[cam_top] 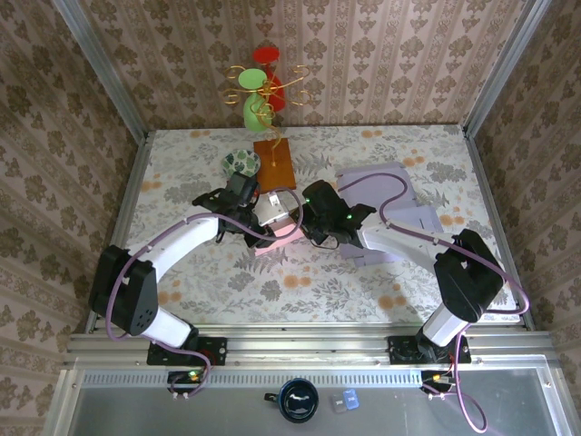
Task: Fold the paper box
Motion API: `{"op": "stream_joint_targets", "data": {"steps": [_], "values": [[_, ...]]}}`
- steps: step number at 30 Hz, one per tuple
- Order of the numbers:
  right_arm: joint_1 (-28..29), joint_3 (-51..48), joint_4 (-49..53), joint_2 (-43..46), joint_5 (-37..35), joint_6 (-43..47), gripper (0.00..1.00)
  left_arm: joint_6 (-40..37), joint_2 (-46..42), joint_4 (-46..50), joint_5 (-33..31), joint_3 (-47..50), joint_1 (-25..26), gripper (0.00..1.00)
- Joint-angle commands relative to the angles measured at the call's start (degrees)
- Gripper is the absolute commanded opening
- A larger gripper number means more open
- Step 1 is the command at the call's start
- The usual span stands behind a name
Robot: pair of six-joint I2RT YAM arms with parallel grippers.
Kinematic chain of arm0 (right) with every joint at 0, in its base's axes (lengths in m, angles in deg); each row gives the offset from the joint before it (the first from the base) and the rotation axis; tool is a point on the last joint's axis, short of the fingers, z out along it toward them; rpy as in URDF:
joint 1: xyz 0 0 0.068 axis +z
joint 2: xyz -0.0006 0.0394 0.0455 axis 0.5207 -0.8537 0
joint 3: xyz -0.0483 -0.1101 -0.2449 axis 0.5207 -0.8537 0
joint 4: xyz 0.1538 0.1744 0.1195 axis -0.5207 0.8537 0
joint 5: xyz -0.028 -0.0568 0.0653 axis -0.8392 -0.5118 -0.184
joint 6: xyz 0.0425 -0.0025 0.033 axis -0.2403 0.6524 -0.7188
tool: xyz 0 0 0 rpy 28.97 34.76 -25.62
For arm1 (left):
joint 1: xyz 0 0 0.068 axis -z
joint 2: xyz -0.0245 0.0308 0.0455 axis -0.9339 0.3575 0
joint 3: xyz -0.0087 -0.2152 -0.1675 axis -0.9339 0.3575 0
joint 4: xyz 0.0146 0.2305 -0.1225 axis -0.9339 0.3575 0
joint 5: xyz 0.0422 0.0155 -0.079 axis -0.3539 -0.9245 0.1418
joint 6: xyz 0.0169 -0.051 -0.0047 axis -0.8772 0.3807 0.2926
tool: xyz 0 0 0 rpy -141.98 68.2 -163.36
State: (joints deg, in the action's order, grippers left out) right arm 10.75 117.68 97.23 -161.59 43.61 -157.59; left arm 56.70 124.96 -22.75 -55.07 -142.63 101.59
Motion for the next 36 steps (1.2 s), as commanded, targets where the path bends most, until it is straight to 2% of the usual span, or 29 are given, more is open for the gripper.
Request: {"op": "stream_joint_targets", "data": {"steps": [1, 5, 9, 13, 16, 20, 23, 30, 36], "values": [[0.4, 1.2, 5.3, -1.4, 0.4, 1.3, 0.3, -0.4, 0.1, 0.0, 1.1, -1.0, 0.4, 0.33], [-0.2, 3.4, 8.1, 0.6, 1.6, 8.6, 0.42, -1.1, -1.0, -0.3, 1.4, -0.3, 0.3, 0.29], [-2.1, 3.3, 11.4, 6.0, 3.4, 21.6, 0.51, -1.9, -1.6, 0.0, 1.9, 0.3, 0.3, 0.28], [-5.9, 0.8, 12.3, 12.9, 7.6, 35.3, 0.53, -2.6, -2.4, 0.6, 2.0, 0.4, 0.3, 0.27], [-11.5, 0.0, 14.7, 17.5, 12.3, 48.2, 0.53, -3.6, -3.2, 1.8, 2.3, 0.7, 0.3, 0.27], [-20.4, 2.1, 19.3, 18.9, 18.1, 63.2, 0.52, -6.3, -4.4, 4.8, 3.2, 1.0, 0.3, 0.27], [-23.4, 4.3, 23.9, 17.5, 20.3, 72.0, 0.53, -8.4, -6.1, 6.6, 3.7, 2.3, 0.2, 0.27], [-22.0, 7.9, 28.1, 10.1, 26.8, 81.4, 0.53, -10.5, -9.3, 7.3, 4.8, 5.1, 0.2, 0.29], [-15.5, 10.3, 30.2, 6.0, 23.2, 87.1, 0.54, -10.3, -9.1, 6.4, 4.2, 6.1, 0.2, 0.29]]}}
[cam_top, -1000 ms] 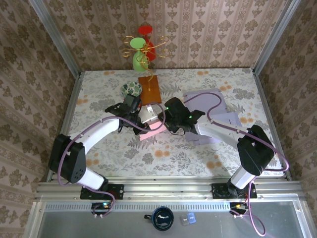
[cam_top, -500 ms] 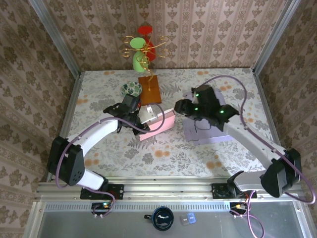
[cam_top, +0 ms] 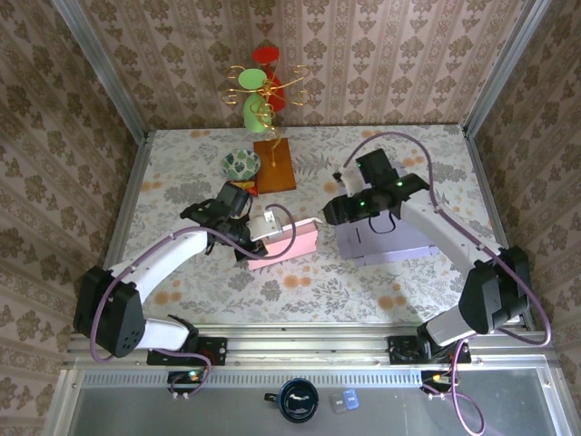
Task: Fold the paper box
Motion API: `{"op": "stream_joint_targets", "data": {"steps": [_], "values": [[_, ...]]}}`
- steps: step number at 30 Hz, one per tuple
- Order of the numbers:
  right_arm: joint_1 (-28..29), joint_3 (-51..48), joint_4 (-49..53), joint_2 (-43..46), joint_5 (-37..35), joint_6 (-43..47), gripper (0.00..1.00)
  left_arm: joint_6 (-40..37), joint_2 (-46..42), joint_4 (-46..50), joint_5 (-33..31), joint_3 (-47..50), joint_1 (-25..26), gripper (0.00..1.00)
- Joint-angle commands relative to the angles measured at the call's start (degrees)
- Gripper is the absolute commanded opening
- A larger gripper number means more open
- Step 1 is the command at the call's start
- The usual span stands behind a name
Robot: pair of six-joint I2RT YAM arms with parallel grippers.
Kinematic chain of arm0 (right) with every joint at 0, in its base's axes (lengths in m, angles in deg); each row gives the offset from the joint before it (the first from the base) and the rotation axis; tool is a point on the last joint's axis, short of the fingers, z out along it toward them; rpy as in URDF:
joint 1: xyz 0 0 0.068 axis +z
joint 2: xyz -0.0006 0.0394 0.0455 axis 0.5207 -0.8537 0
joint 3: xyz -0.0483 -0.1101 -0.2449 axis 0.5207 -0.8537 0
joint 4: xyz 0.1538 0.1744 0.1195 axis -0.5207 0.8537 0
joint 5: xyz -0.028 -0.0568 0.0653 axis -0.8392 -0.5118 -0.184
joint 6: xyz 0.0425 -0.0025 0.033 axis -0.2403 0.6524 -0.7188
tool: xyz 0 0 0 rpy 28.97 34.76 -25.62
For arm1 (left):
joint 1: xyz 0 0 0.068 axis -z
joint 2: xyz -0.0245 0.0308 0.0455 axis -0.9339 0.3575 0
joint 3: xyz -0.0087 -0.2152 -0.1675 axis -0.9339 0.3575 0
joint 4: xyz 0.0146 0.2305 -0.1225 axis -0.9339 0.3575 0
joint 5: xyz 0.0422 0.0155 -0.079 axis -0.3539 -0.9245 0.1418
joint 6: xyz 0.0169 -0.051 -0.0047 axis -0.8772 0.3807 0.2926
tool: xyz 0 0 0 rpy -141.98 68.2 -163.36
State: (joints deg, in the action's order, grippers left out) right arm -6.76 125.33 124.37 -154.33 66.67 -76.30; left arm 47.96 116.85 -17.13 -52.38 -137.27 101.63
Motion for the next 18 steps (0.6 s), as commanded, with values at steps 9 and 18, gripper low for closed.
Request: {"op": "stream_joint_targets", "data": {"steps": [9, 18], "values": [[4.4, 6.4, 3.8, -5.1, -4.5, 7.4, 0.5, -1.5, 0.0, 1.1, 1.7, -0.4, -0.1, 0.29], [6.1, 7.7, 4.8, -6.0, -7.0, 8.3, 0.39, -1.3, 0.4, 0.9, 1.7, -0.6, -0.1, 0.29]]}}
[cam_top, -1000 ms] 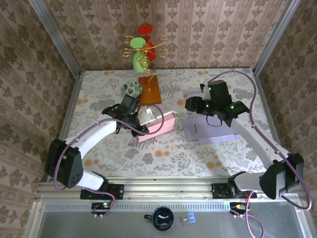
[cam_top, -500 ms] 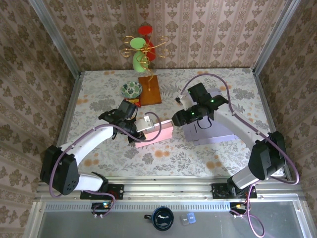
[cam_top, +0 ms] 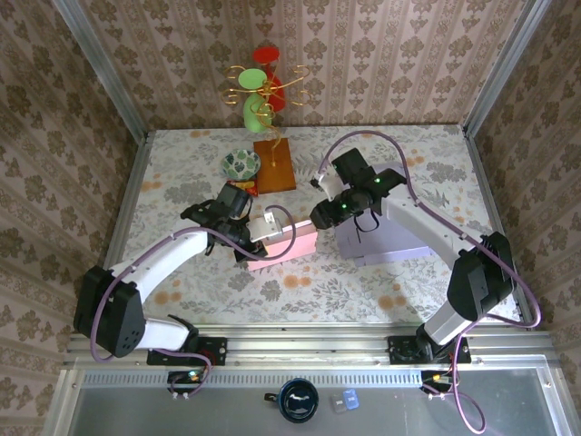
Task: Fold the paper box
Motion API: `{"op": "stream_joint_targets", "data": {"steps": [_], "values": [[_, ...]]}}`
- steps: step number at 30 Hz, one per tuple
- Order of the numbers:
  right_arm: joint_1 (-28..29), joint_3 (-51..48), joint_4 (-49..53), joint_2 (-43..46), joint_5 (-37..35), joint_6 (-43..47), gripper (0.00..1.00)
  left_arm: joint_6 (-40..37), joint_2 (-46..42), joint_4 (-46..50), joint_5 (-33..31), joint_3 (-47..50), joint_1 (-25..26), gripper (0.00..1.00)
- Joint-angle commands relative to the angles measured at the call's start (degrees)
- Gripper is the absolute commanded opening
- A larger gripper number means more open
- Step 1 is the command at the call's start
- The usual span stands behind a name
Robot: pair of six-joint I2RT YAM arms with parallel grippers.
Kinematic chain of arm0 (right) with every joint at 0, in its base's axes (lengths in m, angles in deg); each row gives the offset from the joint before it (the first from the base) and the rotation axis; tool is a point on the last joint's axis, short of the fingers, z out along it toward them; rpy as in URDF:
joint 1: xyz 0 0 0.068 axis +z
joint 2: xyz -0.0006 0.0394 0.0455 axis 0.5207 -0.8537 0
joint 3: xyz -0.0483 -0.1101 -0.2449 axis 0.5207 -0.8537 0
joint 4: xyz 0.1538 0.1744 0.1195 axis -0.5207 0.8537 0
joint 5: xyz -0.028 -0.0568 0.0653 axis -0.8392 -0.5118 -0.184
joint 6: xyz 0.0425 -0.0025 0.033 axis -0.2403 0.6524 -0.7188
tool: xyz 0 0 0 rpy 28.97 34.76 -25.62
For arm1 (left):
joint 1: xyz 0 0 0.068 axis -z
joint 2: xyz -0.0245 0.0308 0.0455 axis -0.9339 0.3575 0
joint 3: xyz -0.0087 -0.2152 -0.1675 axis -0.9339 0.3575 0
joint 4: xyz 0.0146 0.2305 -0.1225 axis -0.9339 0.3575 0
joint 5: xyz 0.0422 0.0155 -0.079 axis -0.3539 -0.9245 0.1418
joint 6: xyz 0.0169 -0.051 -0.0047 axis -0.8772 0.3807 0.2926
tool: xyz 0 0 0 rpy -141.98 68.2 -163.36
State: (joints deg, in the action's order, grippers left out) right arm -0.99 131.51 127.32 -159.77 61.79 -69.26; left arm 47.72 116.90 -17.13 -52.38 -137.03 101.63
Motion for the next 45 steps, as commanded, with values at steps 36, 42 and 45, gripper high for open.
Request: {"op": "stream_joint_targets", "data": {"steps": [36, 42, 45], "values": [[3.5, 3.6, 2.9, -3.0, -10.4, 1.3, 0.12, -0.1, 1.0, 0.5, 2.0, -1.5, -0.1, 0.3], [5.0, 2.8, 2.3, -2.4, -14.6, -0.5, 0.04, 1.5, 1.0, -0.4, 1.6, -1.5, -0.3, 0.3], [5.6, 2.1, 1.4, -1.6, -16.2, -2.3, 0.01, 2.8, 1.3, -0.8, 1.4, -1.7, -0.4, 0.3]]}}
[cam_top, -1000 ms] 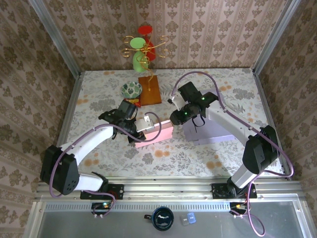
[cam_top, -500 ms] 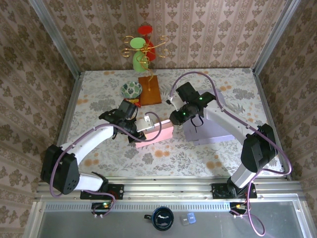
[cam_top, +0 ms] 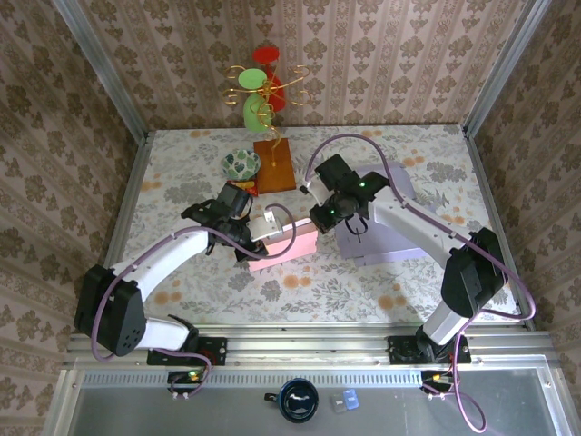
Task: Fold the paper box
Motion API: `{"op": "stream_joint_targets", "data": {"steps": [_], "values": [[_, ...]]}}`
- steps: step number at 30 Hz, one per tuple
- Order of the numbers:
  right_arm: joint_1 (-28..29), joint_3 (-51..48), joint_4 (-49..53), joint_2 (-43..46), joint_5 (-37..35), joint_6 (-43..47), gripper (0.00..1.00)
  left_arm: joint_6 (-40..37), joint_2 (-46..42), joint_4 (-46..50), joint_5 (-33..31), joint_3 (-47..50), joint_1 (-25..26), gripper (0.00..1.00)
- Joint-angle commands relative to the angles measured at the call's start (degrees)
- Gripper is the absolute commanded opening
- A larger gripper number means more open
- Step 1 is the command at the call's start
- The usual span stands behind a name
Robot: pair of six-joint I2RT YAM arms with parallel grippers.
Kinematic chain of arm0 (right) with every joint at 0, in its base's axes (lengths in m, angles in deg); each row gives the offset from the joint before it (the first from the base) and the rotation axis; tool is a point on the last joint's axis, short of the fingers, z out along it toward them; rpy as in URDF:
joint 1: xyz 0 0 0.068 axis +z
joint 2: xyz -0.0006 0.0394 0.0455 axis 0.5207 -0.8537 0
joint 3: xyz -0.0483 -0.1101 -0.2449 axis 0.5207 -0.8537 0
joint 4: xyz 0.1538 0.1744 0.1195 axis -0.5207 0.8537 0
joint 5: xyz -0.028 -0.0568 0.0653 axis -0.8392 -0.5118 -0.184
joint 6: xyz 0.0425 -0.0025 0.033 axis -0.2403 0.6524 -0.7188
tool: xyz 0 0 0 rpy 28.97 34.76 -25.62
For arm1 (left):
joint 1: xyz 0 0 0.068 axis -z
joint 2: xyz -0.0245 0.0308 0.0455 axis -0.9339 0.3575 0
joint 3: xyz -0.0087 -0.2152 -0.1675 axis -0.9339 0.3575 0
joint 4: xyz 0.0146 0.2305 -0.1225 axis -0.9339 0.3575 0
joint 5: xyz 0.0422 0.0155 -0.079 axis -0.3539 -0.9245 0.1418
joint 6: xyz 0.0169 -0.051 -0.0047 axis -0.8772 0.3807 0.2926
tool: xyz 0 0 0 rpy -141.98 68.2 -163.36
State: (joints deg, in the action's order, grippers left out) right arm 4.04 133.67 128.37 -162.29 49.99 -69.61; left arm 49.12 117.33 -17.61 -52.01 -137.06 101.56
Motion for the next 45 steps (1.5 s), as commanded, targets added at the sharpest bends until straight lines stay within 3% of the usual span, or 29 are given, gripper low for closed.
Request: {"op": "stream_joint_targets", "data": {"steps": [1, 14, 32, 45], "values": [[0.8, -0.5, 0.0, 1.2, -4.8, -2.5, 0.0, 1.7, 0.9, -0.4, 1.0, -1.7, -0.4, 0.3], [2.5, -4.0, -4.3, 2.9, -8.4, -13.1, 0.0, 4.3, 1.4, -1.1, 1.1, -2.5, -0.7, 0.29], [2.8, 1.5, 0.7, 1.1, -10.0, -19.7, 0.0, 4.9, 1.8, 0.0, 0.1, -3.9, -0.4, 0.37], [2.9, 5.3, 4.7, -1.4, -10.1, -22.6, 0.0, 4.4, 2.9, 0.9, -1.6, -3.9, 1.1, 0.36]]}}
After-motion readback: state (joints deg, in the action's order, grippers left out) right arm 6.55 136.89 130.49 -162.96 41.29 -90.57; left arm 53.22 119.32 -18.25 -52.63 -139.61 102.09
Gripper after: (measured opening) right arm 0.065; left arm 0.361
